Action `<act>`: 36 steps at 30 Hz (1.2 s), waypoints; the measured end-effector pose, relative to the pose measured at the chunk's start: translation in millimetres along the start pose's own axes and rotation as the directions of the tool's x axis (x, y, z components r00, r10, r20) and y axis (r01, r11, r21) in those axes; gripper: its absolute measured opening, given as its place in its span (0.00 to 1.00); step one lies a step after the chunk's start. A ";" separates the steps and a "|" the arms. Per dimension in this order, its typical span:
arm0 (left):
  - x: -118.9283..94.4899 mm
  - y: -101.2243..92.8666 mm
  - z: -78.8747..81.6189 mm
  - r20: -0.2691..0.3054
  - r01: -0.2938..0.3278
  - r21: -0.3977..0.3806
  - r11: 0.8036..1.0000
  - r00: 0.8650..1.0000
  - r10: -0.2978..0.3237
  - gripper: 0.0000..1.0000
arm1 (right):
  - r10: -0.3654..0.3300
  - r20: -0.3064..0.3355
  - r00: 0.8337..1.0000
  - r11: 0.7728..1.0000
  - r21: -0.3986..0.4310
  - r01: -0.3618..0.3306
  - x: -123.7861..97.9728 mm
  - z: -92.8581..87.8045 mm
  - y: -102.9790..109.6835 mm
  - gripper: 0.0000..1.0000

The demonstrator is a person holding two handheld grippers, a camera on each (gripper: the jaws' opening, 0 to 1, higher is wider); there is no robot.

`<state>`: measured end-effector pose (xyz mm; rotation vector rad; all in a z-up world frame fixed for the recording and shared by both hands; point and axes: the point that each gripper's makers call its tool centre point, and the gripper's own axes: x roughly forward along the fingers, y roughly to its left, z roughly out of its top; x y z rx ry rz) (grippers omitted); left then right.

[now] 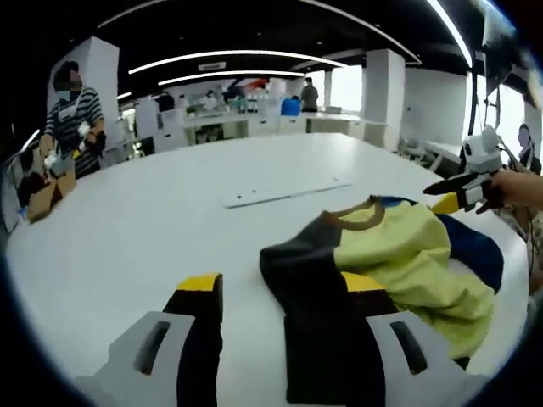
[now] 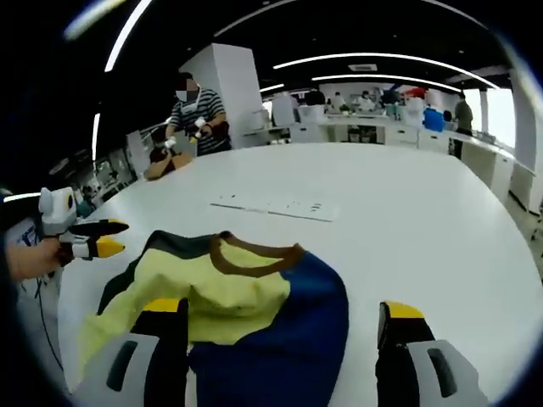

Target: Fold the garment on the visible template until the final outline fits inside the template.

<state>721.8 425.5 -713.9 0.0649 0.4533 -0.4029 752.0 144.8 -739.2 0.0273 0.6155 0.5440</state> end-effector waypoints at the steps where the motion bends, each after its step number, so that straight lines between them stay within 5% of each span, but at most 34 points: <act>1: -2.4 -1.8 0.8 0.014 0.009 -0.008 1.000 1.000 -0.008 0.53 | 0.010 -0.005 1.000 1.000 -0.026 -0.010 -3.9 -2.5 4.3 0.93; 19: -49.9 -57.4 -19.1 0.004 0.122 -0.006 0.992 0.992 -0.122 0.57 | 0.051 -0.031 0.998 0.987 -0.153 -0.055 -72.1 -40.9 41.1 0.94; 36: -86.8 -120.2 -41.5 -0.018 0.206 0.010 0.978 0.978 -0.206 0.55 | 0.066 -0.038 0.997 0.993 -0.096 -0.070 -118.9 -90.6 74.6 0.91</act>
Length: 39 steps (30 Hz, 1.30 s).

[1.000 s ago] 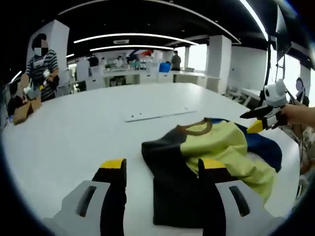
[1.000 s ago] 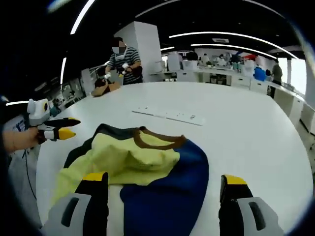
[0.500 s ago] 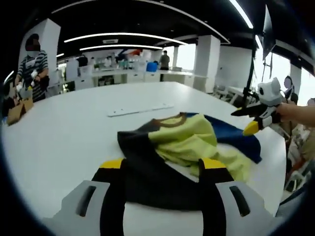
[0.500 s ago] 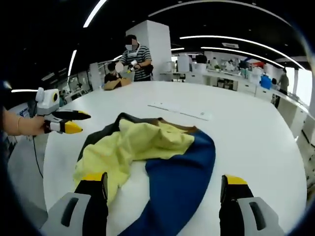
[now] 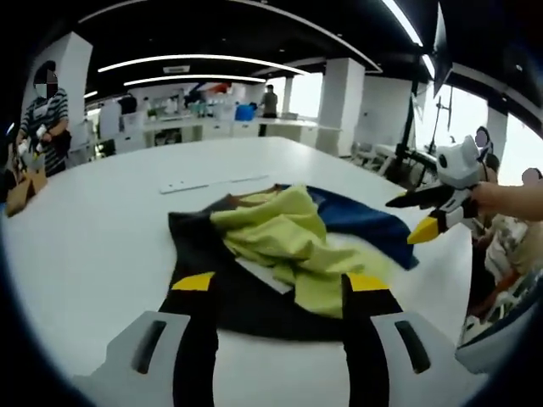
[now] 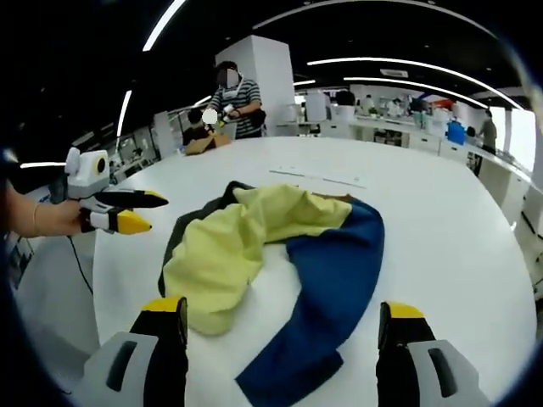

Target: Fold the garment on the visible template until the final outline fits inside the template.

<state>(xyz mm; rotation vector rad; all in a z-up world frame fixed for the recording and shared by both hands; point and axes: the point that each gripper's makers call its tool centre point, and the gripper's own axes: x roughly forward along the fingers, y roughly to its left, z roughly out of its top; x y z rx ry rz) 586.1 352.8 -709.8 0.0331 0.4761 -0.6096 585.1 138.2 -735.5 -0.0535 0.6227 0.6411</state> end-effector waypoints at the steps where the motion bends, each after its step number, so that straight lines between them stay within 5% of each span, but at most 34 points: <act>1: -0.9 -3.9 -3.5 -0.006 0.000 0.002 1.000 1.000 0.000 0.55 | 0.000 -0.003 1.000 1.000 -0.001 0.000 -1.3 -2.5 1.8 0.90; 8: -4.5 -18.0 -25.0 -0.050 -0.012 0.019 1.000 0.999 0.013 0.53 | -0.042 -0.008 0.999 0.999 -0.010 0.042 -14.5 -18.0 9.9 0.82; 10: -5.0 -21.7 -34.0 -0.088 -0.021 0.089 0.996 0.996 0.029 0.52 | -0.061 -0.010 0.998 0.998 -0.015 0.061 -17.5 -23.3 11.2 0.79; 19: 2.1 -29.4 -41.5 -0.082 -0.067 0.046 0.997 0.994 0.071 0.50 | -0.143 0.000 0.990 0.989 -0.037 0.143 -23.9 -45.1 19.7 0.63; 39: 17.8 -38.9 -72.7 -0.159 -0.144 0.053 0.988 0.976 0.151 0.30 | -0.256 -0.015 0.967 0.965 -0.060 0.255 -8.4 -71.3 24.0 0.22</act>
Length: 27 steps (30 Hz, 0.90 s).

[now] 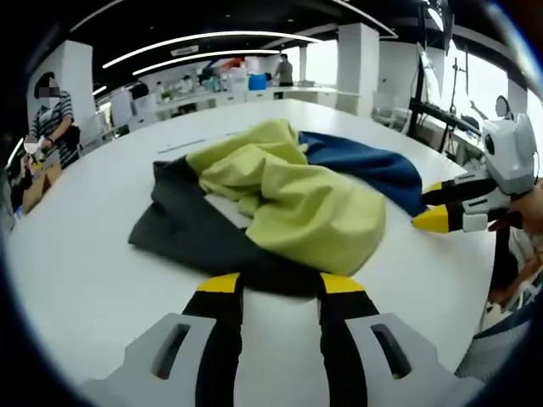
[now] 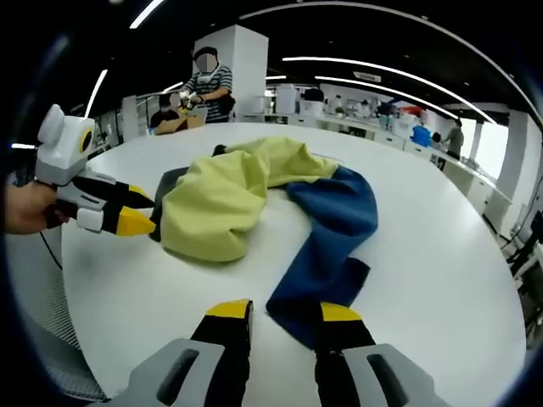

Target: Fold the garment on the visible template until the final outline fits inside the template.

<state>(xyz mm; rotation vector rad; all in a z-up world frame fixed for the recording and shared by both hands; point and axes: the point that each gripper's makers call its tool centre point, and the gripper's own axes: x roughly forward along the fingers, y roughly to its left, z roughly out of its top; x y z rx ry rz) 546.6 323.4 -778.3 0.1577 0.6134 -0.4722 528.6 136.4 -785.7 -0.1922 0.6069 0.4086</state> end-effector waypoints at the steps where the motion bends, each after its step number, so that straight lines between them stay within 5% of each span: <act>1: 1.0 -1.7 -1.6 -0.009 0.002 0.000 1.000 1.000 -0.002 0.29 | -0.006 0.000 1.000 1.000 -0.004 0.006 0.4 -0.7 0.1 0.21; 5: 2.8 -4.5 -2.2 -0.027 0.008 0.007 1.000 1.000 -0.007 0.23 | 0.001 0.010 1.000 1.000 -0.028 0.000 2.9 1.5 1.8 0.04; 13: 4.0 -1.9 -2.5 -0.052 0.023 -0.024 0.999 0.998 -0.024 0.00 | -0.008 0.017 1.000 1.000 -0.028 0.008 4.8 4.3 0.2 0.00; 21: -11.4 6.5 6.8 -0.021 0.043 -0.064 0.997 0.999 -0.045 0.00 | -0.015 -0.001 1.000 0.998 -0.065 0.015 -7.6 10.3 -11.5 0.00; 27: -25.9 19.0 15.6 0.006 0.030 -0.080 0.996 1.000 -0.030 0.00 | -0.047 0.043 0.998 0.998 -0.028 0.049 -23.1 28.6 -28.7 0.00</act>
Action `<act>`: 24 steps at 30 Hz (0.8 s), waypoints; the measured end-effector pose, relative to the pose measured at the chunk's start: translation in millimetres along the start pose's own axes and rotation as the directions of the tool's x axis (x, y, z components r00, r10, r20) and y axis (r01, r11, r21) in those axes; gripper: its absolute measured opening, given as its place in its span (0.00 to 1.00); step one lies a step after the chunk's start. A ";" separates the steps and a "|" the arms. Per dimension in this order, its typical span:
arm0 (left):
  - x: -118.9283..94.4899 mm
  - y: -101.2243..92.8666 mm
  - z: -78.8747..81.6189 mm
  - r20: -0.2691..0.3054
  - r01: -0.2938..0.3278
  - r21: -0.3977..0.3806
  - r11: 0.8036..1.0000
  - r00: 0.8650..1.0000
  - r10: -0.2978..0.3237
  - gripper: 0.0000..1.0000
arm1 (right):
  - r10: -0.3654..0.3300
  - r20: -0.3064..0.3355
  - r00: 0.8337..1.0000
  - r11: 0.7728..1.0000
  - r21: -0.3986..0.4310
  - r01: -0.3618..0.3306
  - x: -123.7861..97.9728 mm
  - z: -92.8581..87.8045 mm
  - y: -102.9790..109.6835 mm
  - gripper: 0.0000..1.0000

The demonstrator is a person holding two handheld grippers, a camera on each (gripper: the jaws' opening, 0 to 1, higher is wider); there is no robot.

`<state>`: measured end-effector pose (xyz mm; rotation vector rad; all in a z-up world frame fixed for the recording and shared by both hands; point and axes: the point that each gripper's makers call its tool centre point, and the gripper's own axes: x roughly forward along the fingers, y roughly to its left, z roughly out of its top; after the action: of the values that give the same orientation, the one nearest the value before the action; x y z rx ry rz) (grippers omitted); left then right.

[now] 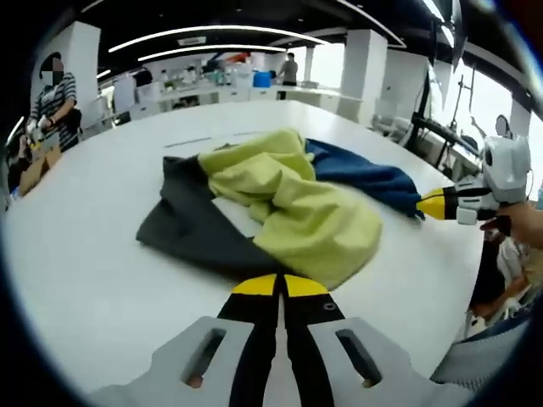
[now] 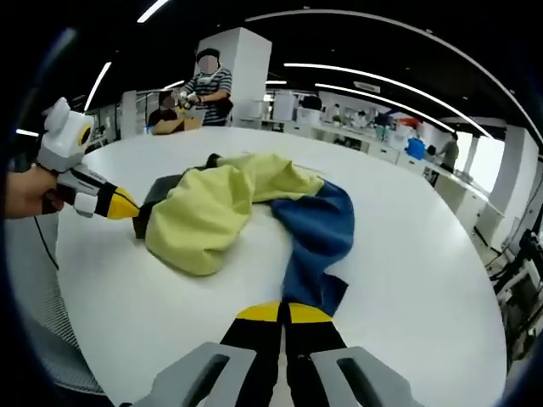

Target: Fold the garment on the visible template until the final outline fits inside the template.

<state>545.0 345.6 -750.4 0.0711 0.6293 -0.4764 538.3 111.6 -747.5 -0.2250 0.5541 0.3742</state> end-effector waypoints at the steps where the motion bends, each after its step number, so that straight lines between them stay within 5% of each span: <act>1: -4.2 2.5 2.7 0.007 -0.004 0.000 1.000 1.000 0.004 0.00 | -0.010 0.012 1.000 1.000 0.002 0.010 -3.3 4.7 -4.7 0.00; 11: -41.2 30.9 29.4 0.072 -0.046 -0.005 0.999 0.996 0.047 0.00 | -0.084 0.076 0.994 0.996 0.038 0.082 -29.2 38.6 -50.8 0.00; 20: -78.3 83.0 56.4 0.116 -0.088 -0.013 0.996 0.989 0.089 0.00 | -0.134 0.091 0.987 0.990 0.053 0.130 -45.1 52.4 -91.2 0.00; 24: -94.7 113.0 66.3 0.130 -0.129 -0.012 0.992 0.983 0.129 0.00 | -0.148 0.107 0.983 0.976 0.175 0.127 -50.6 56.1 -106.7 0.00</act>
<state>565.5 471.0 -650.5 0.0762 0.4940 -0.3516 567.9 17.5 -661.8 -0.0774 0.4466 0.2032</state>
